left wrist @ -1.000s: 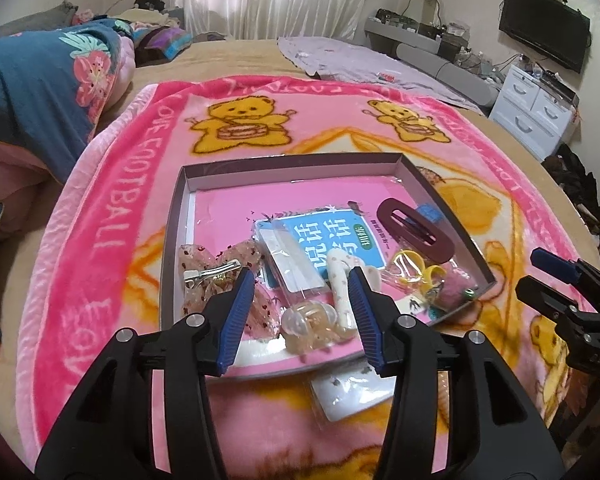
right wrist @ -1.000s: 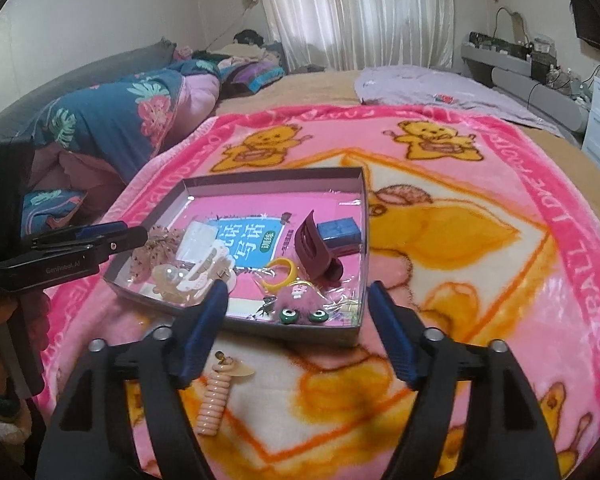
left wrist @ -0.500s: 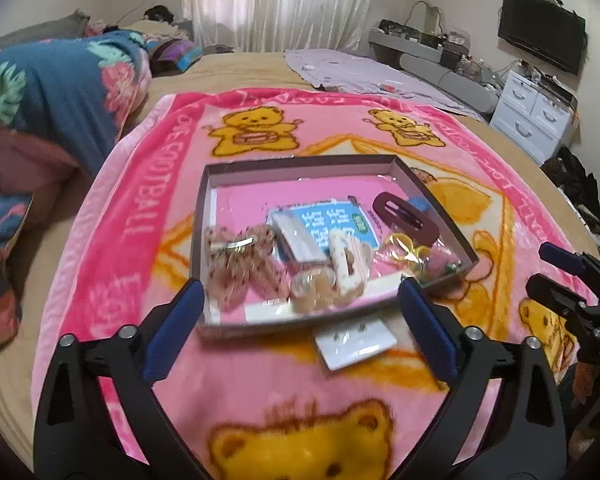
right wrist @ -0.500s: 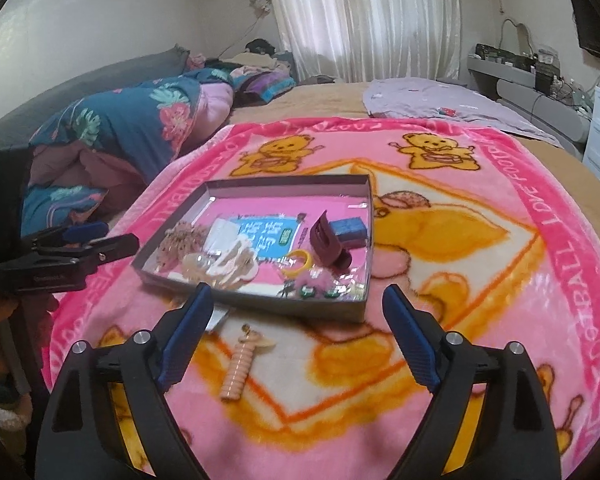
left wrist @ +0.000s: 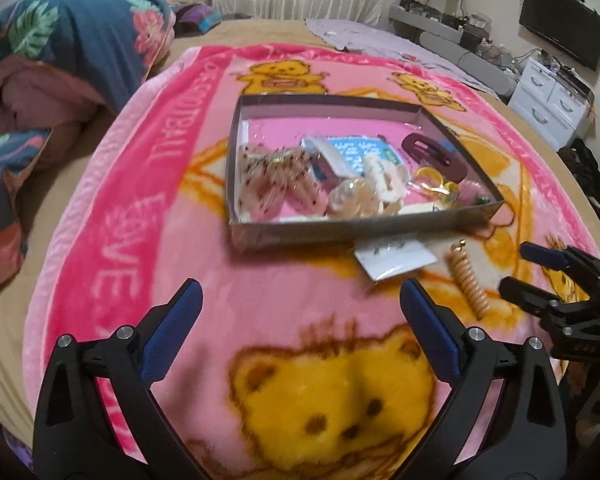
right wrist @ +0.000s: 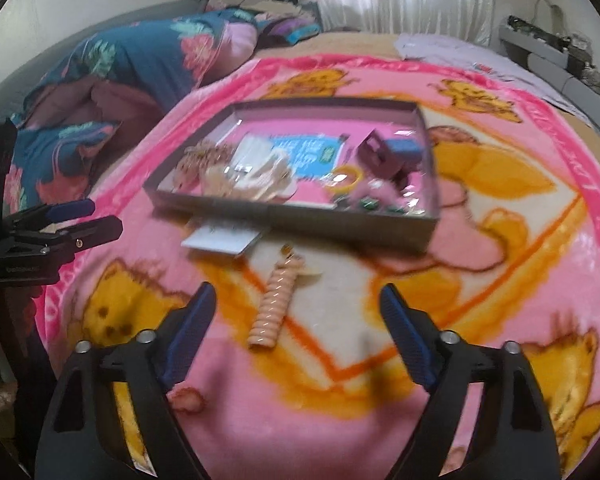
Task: Organize jewelry
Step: 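Withdraw both tools from the tray toward the remaining items, then grasp the peach coiled hair tie with the right tool while the left tool grasps the bagged earring card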
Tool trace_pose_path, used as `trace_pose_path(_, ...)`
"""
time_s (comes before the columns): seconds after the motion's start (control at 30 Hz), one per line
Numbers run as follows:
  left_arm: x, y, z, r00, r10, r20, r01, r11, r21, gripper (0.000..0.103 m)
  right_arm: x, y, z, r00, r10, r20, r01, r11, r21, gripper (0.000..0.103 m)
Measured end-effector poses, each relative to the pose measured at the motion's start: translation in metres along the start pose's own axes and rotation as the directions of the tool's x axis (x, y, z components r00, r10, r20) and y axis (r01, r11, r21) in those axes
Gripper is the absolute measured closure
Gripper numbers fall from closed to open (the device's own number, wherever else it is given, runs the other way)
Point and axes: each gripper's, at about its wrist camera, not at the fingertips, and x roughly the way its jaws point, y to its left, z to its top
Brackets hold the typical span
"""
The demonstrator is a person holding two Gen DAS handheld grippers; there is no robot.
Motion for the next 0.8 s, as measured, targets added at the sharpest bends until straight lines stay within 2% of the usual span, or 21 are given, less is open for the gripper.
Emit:
trace_pose_path(0.03,0.001,0.0,-0.002,1.0,-0.001,-0.005,0.001,1.0,-0.002,0.011,0.006,0.003,0.0,1.0,0.004,-0.012,-0.004,1.0,-0.003,0.034)
trace_pose_path(0.07,0.002,0.0,-0.002,1.0,-0.004,-0.008,0.004,1.0,-0.002,0.011,0.01,0.004,-0.001,1.0,0.008,-0.02,-0.008,1.0,-0.003,0.04)
trace_pose_path(0.1,0.004,-0.002,-0.003,1.0,-0.009,-0.01,0.009,1.0,0.0,0.011,0.016,0.005,-0.001,0.999,0.015,-0.036,-0.016,1.0,-0.001,0.052)
trace_pose_path(0.13,0.005,-0.005,-0.004,1.0,-0.013,-0.011,0.013,1.0,0.005,0.011,0.023,0.005,-0.003,0.998,0.017,-0.055,-0.017,1.0,0.0,0.058)
trace_pose_path(0.17,0.007,-0.006,-0.005,1.0,-0.014,-0.014,0.014,1.0,0.008,0.011,0.029,0.004,-0.004,0.997,0.014,-0.077,-0.014,1.0,0.003,0.074)
trace_pose_path(0.2,0.009,-0.009,-0.006,1.0,-0.018,-0.019,0.018,1.0,0.012,0.011,0.032,0.003,-0.006,0.996,0.017,-0.087,-0.017,1.0,0.007,0.084)
trace_pose_path(0.27,0.013,-0.018,-0.007,0.999,-0.037,-0.025,0.038,0.999,0.024,0.011,0.03,0.001,-0.007,0.997,0.021,-0.079,-0.02,1.0,0.015,0.085)
trace_pose_path(0.37,0.021,-0.029,-0.007,0.998,-0.058,-0.037,0.059,0.998,0.031,0.011,0.018,-0.003,-0.006,0.998,-0.013,-0.057,0.014,1.0,0.013,0.086)
trace_pose_path(0.6,0.054,-0.056,0.003,0.986,-0.138,-0.099,0.137,0.99,-0.016,0.011,-0.014,-0.032,-0.005,1.0,-0.031,0.001,0.03,0.996,0.083,0.086)
trace_pose_path(0.77,0.073,-0.069,0.007,0.992,-0.086,-0.097,0.086,0.996,-0.007,0.013,-0.033,-0.046,-0.001,0.998,-0.024,0.055,0.018,0.993,0.117,0.086)
trace_pose_path(0.8,0.076,-0.069,0.008,0.992,-0.079,-0.095,0.079,0.997,-0.011,0.023,-0.037,-0.048,0.001,0.998,-0.02,0.067,0.012,0.992,0.122,0.086)
